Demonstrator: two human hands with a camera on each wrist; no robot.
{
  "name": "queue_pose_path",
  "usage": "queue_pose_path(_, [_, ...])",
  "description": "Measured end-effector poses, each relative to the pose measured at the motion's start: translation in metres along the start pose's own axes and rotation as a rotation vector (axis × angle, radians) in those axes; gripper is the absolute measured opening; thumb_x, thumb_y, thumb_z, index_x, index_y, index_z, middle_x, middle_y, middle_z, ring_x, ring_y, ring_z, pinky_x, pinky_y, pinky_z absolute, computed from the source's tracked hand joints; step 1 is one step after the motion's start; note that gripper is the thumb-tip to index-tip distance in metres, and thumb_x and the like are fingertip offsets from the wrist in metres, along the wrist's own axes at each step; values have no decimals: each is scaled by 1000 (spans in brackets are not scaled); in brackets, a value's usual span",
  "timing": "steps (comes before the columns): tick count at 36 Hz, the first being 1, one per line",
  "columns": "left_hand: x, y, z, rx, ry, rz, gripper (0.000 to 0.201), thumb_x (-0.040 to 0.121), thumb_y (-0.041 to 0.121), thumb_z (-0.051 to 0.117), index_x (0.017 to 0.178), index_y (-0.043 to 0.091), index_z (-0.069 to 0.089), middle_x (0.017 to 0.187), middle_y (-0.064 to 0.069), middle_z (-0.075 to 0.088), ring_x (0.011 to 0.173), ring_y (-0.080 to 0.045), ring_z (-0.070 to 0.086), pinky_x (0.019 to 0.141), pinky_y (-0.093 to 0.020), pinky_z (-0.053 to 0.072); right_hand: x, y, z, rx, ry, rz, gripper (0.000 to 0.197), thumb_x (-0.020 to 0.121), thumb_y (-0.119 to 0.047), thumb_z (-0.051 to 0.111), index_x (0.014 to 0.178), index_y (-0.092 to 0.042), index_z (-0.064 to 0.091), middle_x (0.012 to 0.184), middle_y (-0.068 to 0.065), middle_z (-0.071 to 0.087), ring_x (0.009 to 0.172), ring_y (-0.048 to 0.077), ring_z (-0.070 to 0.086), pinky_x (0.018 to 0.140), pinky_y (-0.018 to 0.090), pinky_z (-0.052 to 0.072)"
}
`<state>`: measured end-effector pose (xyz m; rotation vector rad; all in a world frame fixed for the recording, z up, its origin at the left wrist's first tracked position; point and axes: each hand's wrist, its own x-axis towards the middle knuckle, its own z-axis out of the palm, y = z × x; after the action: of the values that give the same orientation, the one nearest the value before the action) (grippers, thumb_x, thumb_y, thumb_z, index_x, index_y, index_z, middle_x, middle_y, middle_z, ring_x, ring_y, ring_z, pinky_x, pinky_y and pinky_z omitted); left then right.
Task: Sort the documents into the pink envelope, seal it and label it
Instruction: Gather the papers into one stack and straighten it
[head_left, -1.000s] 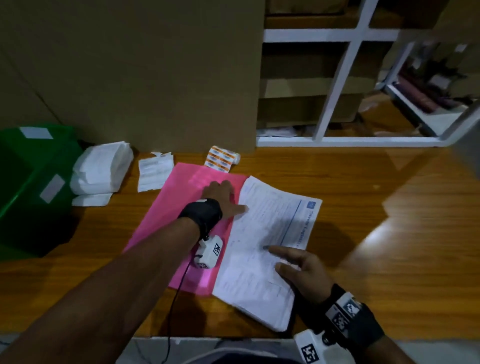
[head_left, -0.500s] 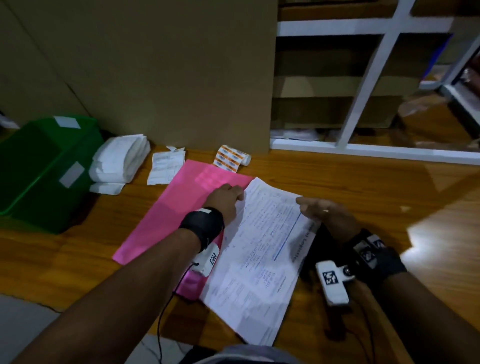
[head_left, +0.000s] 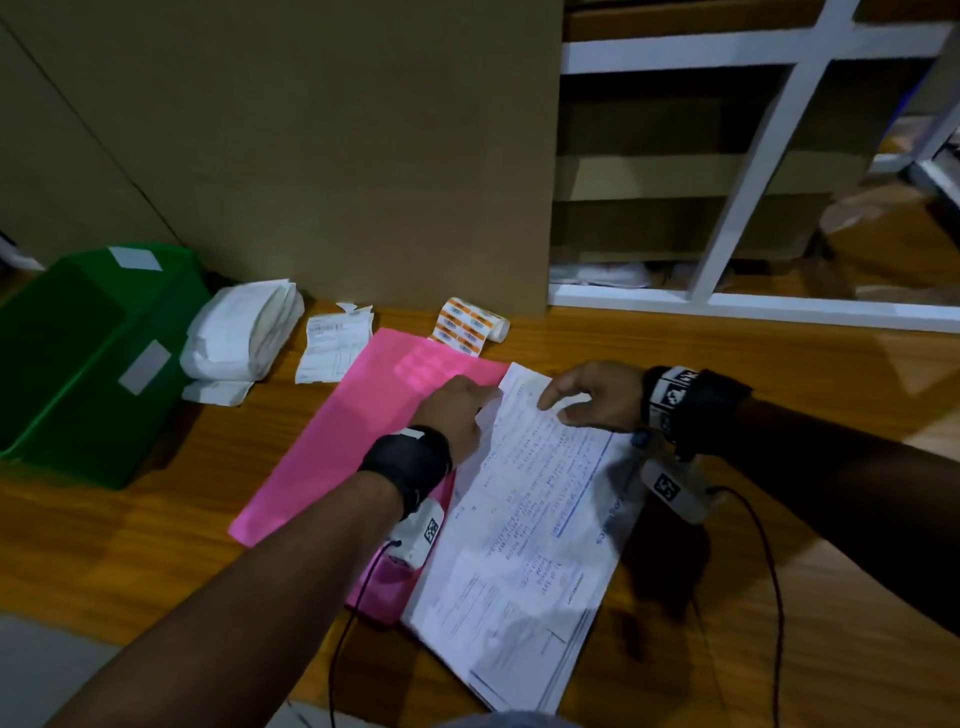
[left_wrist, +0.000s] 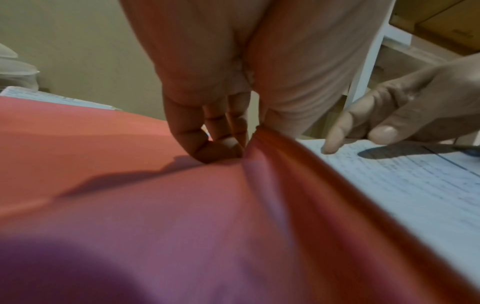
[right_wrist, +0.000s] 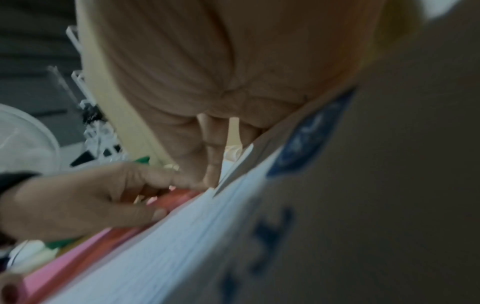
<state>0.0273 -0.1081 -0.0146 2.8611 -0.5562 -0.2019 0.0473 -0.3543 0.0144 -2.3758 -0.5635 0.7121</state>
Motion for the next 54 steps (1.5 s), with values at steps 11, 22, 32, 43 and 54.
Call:
queue_pose_path(11, [13, 2, -9, 3, 207, -44, 47, 99, 4, 46, 144, 17, 50, 107, -9, 65, 98, -25, 61, 87, -29, 51, 11, -12, 3, -119, 105, -20, 30, 97, -11, 52, 101, -34, 71, 123, -10, 66, 119, 13, 56, 103, 35, 44])
queue_pose_path(22, [13, 9, -11, 86, 133, -126, 46, 99, 6, 49, 144, 12, 46, 120, -12, 61, 107, -26, 61, 93, -31, 54, 20, -30, 6, 27, 205, 150, 47, 104, -29, 43, 149, -15, 39, 148, 7, 48, 135, 26, 46, 111, 40, 38])
queue_pose_path(32, [12, 4, -27, 10, 217, -180, 38, 103, 12, 44, 138, 19, 56, 106, -9, 65, 93, -23, 62, 84, -28, 54, 23, -38, 19, -124, 264, 38, 63, 97, -18, 56, 138, -54, 24, 121, 12, 66, 107, 33, 65, 86, 49, 56])
queue_pose_path(43, [10, 11, -38, -23, 312, -220, 33, 104, 20, 40, 123, 20, 68, 93, -6, 64, 81, -21, 60, 76, -31, 54, 17, -45, 13, -201, 161, -102, 46, 98, -8, 53, 133, -38, 58, 140, -8, 57, 125, 13, 55, 104, 36, 48])
queue_pose_path(54, [2, 17, -37, -376, 465, -270, 18, 88, 15, 72, 102, 25, 70, 87, 6, 74, 78, -11, 68, 78, -27, 57, 24, -54, 14, -231, 109, -55, 53, 99, -5, 45, 138, -41, 53, 146, -1, 51, 127, 20, 51, 101, 35, 48])
